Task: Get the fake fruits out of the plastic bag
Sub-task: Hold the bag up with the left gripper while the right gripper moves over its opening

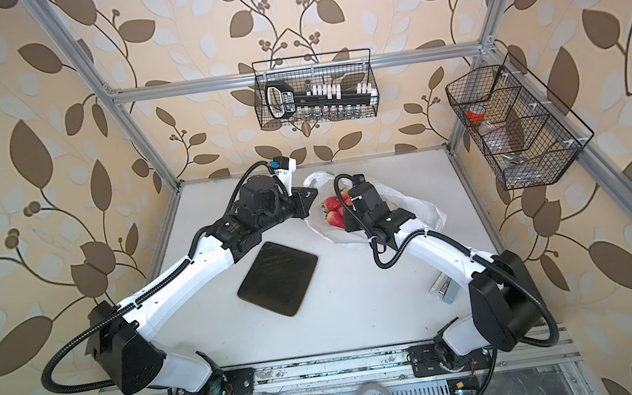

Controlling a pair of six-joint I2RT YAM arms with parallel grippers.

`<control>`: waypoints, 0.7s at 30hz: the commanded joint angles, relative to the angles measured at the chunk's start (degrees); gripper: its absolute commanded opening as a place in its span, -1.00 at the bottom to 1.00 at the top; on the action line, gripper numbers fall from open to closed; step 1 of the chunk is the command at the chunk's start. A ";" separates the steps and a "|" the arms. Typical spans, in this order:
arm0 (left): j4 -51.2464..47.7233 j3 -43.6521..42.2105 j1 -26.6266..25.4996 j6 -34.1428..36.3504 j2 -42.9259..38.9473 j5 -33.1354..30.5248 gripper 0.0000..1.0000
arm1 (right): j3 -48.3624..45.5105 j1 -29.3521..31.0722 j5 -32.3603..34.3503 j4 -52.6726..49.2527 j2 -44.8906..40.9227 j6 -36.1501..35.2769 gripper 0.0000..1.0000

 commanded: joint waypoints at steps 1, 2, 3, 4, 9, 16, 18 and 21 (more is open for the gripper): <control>0.93 -0.96 -0.28 -0.83 -2.34 0.02 -1.00 | -2.72 0.31 7.18 1.39 1.16 -0.41 -0.34; 0.80 -1.33 -0.29 -0.88 -2.34 -0.15 -1.00 | -3.80 0.31 7.95 1.39 1.07 -0.13 -0.34; 0.71 -1.67 -0.29 -0.83 -3.23 -0.46 -1.00 | -5.13 0.27 8.64 1.30 0.84 0.30 -0.34; 0.67 -1.96 -0.25 -0.87 -4.28 -0.63 -1.00 | -6.65 0.27 9.16 0.96 0.35 1.02 -0.34; 0.53 -3.51 -0.28 -1.38 -5.06 -0.89 -1.00 | -12.33 0.28 8.35 -1.69 -2.50 4.05 -0.34; 0.29 -6.26 -0.50 -1.77 -5.84 -0.61 -1.00 | -20.12 0.82 4.71 -2.61 -6.00 9.06 -0.28; -0.13 -6.58 -0.65 -1.71 -5.88 -0.68 -1.00 | -21.44 0.87 3.39 -2.15 -5.64 9.72 -0.20; -0.65 -7.28 -1.18 -1.29 -5.75 -0.78 -1.00 | -20.53 0.83 2.47 -2.15 -4.82 9.86 -0.12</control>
